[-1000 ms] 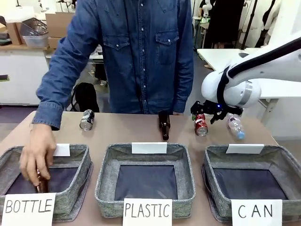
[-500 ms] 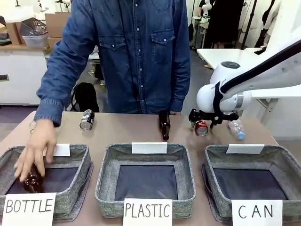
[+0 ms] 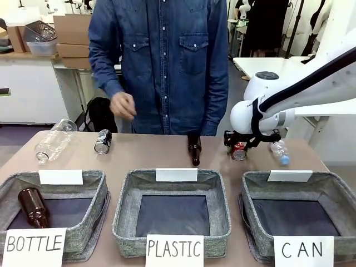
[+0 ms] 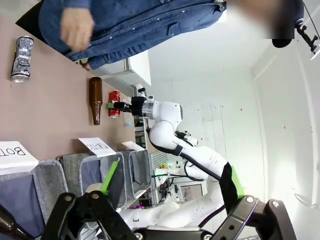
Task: Sort the can waste into the basket.
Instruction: Pick up the can waste from the table and place it in the right Fabric basket.
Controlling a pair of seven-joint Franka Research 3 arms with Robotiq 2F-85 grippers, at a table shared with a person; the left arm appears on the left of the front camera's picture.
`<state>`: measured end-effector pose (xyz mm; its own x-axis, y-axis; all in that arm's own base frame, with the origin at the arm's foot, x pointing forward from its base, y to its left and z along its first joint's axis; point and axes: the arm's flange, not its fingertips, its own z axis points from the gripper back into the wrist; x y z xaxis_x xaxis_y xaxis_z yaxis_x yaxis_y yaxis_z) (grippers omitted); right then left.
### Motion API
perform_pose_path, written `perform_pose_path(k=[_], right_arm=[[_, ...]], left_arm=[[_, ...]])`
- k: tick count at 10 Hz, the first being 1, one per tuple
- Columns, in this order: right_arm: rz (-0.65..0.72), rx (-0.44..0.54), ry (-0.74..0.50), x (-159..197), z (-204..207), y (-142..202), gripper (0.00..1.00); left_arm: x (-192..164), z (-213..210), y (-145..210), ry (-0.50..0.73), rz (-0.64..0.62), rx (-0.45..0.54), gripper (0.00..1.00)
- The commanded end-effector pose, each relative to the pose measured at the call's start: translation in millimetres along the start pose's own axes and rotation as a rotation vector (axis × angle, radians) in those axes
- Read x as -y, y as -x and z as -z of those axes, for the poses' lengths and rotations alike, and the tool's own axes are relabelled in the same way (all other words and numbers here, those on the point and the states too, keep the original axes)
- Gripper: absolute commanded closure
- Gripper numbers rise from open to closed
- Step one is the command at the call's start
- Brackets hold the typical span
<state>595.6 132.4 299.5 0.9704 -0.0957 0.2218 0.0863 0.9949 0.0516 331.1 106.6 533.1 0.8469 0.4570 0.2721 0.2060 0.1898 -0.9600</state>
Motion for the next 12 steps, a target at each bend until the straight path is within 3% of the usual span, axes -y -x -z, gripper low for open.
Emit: perform_pose_path(k=[1, 3, 4, 9, 12], right_arm=[[0.036, -0.009, 0.060, -5.4, -1.2, -5.5, 1.00], [0.046, -0.015, 0.063, -3.8, -1.0, -6.4, 0.95], [0.047, -0.020, 0.069, -2.5, -0.5, -7.2, 1.00], [0.034, -0.020, 0.047, 0.7, -4.2, -8.7, 1.00], [0.030, -0.026, 0.005, 13.0, -43.6, -2.7, 1.00]], left_arm=[[2.1, 1.2, -0.3, 0.025, 0.018, 0.006, 0.00], [2.1, 1.2, -0.3, 0.025, 0.018, 0.006, 0.00], [2.1, 1.2, -0.3, 0.025, 0.018, 0.006, 0.00], [2.1, 1.2, -0.3, 0.025, 0.018, 0.006, 0.00], [2.1, 1.2, -0.3, 0.025, 0.018, 0.006, 0.00]])
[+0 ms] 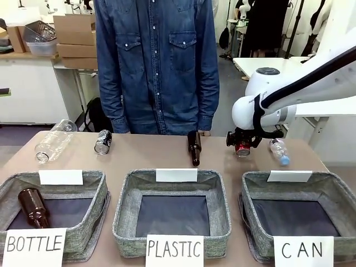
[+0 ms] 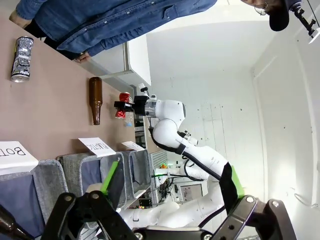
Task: Sort the can waste into the basket.
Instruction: Pick up the can waste from the table and place it in the right Fabric basket.
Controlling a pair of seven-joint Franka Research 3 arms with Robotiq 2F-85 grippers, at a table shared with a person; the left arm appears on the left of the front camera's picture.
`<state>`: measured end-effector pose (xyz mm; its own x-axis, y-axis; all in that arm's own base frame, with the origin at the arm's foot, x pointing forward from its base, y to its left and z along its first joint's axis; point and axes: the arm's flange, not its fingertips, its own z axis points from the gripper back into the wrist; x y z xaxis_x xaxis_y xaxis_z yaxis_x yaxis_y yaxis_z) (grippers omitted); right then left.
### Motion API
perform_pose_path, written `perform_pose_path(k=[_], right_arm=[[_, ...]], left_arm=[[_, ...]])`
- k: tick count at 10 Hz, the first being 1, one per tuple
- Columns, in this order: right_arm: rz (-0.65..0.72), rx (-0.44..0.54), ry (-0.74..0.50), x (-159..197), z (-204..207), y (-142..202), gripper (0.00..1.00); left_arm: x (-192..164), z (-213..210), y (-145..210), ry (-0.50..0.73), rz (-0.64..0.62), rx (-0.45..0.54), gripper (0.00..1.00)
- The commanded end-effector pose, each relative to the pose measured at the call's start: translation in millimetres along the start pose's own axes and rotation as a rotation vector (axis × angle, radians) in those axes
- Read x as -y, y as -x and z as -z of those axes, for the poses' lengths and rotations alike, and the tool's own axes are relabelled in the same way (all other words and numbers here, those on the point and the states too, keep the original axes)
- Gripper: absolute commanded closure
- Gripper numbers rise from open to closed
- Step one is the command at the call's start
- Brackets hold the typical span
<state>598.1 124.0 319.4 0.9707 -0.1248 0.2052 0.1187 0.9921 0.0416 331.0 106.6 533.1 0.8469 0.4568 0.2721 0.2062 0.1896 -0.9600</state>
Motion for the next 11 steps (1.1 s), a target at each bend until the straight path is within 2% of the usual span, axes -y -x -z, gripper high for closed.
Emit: perform_pose_path(k=[1, 4, 5, 6, 7, 8, 11], right_arm=[[-0.028, -0.040, -0.050, 19.0, -63.9, 19.1, 1.00], [-0.098, -0.048, -0.087, 74.9, -175.9, 91.4, 1.00], [-0.192, -0.087, -0.133, 99.8, -202.6, 127.1, 1.00], [-0.319, -0.141, -0.102, 121.2, -211.8, 157.7, 1.00], [-0.486, -0.192, -0.161, 139.3, -213.3, 182.4, 1.00], [-0.566, -0.232, -0.154, 153.1, -209.1, 199.3, 1.00], [-0.582, -0.242, -0.181, 164.4, -203.7, 219.9, 1.00]], left_arm=[[2.1, 1.2, -0.3, 0.025, 0.018, 0.007, 0.00], [2.1, 1.2, -0.3, 0.025, 0.018, 0.007, 0.00], [2.1, 1.2, -0.3, 0.025, 0.018, 0.007, 0.00], [2.1, 1.2, -0.3, 0.025, 0.018, 0.007, 0.00], [2.1, 1.2, -0.3, 0.025, 0.018, 0.007, 0.00], [2.1, 1.2, -0.3, 0.025, 0.018, 0.007, 0.00], [2.1, 1.2, -0.3, 0.025, 0.018, 0.007, 0.00]])
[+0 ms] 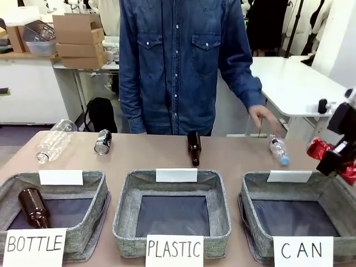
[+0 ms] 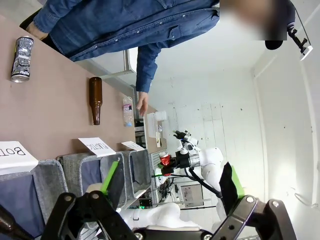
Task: Sort the can waste into the basket.
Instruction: Pick up the can waste from the table and place it in the right Fabric basket.
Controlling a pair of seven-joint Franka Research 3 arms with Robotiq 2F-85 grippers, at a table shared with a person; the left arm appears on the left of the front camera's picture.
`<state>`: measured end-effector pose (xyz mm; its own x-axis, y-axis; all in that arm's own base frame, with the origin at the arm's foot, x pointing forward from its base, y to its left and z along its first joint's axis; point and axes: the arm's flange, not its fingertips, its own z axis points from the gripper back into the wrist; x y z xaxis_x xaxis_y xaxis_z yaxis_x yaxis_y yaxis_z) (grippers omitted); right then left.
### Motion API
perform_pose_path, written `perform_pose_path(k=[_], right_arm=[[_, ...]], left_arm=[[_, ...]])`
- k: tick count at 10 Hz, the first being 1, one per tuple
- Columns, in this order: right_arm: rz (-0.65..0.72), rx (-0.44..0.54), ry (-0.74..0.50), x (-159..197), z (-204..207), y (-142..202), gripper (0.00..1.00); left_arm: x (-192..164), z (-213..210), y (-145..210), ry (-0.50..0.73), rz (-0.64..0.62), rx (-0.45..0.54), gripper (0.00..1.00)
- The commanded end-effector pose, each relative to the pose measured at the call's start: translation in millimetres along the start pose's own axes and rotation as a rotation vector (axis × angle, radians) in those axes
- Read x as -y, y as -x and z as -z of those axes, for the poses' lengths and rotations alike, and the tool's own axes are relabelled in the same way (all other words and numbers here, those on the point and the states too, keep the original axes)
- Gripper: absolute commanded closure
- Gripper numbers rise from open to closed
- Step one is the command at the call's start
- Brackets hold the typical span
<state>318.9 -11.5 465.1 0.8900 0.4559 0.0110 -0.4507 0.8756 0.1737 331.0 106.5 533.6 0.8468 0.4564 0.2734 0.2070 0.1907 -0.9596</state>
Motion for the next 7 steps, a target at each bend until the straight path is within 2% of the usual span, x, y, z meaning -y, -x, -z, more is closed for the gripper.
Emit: perform_pose_path(k=[1, 4, 5, 6, 7], right_arm=[[-0.006, 0.000, 0.015, 4.5, -2.2, -2.8, 1.00], [-0.019, -0.013, 0.018, 4.6, -1.9, -6.2, 1.00], [-0.025, -0.013, 0.008, 4.4, -2.4, -5.9, 0.83], [-0.058, -0.011, 0.021, 3.9, -1.9, -4.7, 0.40], [-0.057, -0.011, 0.023, 3.5, -1.7, -4.8, 0.23]], left_arm=[[1.5, 1.1, -0.2, 0.025, 0.016, 0.007, 0.00], [1.5, 1.1, -0.2, 0.025, 0.016, 0.007, 0.00], [1.5, 1.1, -0.2, 0.025, 0.016, 0.007, 0.00], [1.5, 1.1, -0.2, 0.025, 0.016, 0.007, 0.00], [1.5, 1.1, -0.2, 0.025, 0.016, 0.007, 0.00]])
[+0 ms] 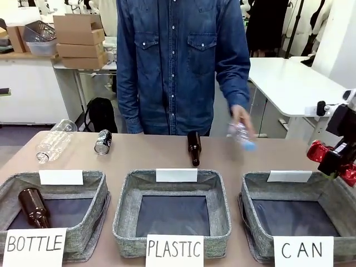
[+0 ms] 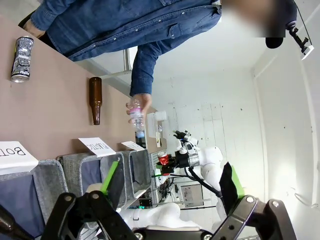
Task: Sort the can waste into the basket.
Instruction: Pick up the can waste from the table and place it in the right Fabric basket.
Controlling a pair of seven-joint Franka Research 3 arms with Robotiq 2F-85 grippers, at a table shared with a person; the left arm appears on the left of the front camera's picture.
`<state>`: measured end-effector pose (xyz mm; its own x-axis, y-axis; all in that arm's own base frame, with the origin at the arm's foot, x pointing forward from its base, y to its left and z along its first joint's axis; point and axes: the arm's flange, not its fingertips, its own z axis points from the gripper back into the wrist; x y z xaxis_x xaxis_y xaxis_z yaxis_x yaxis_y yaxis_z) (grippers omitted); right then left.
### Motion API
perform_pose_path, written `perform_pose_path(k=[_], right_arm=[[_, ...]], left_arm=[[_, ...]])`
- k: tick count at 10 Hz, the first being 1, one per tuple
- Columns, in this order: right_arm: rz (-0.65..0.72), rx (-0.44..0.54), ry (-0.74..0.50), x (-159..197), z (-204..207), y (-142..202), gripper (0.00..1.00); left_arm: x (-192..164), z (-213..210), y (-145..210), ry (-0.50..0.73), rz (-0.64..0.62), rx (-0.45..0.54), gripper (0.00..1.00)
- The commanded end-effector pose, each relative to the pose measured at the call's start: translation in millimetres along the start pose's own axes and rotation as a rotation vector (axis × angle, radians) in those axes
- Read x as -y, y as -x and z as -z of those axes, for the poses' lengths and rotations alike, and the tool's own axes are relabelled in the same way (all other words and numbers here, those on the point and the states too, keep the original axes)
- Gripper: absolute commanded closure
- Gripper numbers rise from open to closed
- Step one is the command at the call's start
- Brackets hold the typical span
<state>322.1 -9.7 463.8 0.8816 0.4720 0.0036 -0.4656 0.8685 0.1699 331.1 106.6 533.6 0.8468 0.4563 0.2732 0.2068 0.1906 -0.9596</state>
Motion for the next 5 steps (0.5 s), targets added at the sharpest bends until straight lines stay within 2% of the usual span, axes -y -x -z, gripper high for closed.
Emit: perform_pose_path(k=[1, 3, 4, 5], right_arm=[[-0.036, -0.002, 0.018, 4.3, -2.9, -1.7, 0.00], [-0.041, -0.002, 0.018, 4.6, -1.8, -2.9, 0.00], [-0.044, 0.001, 0.018, 4.3, -2.0, -3.1, 0.06], [-0.043, 0.002, 0.019, 4.4, -2.4, -3.3, 0.00]], left_arm=[[1.6, 1.1, -0.2, 0.025, 0.017, 0.007, 0.00], [1.6, 1.1, -0.2, 0.025, 0.017, 0.007, 0.00], [1.6, 1.1, -0.2, 0.025, 0.017, 0.007, 0.00], [1.6, 1.1, -0.2, 0.025, 0.017, 0.007, 0.00]])
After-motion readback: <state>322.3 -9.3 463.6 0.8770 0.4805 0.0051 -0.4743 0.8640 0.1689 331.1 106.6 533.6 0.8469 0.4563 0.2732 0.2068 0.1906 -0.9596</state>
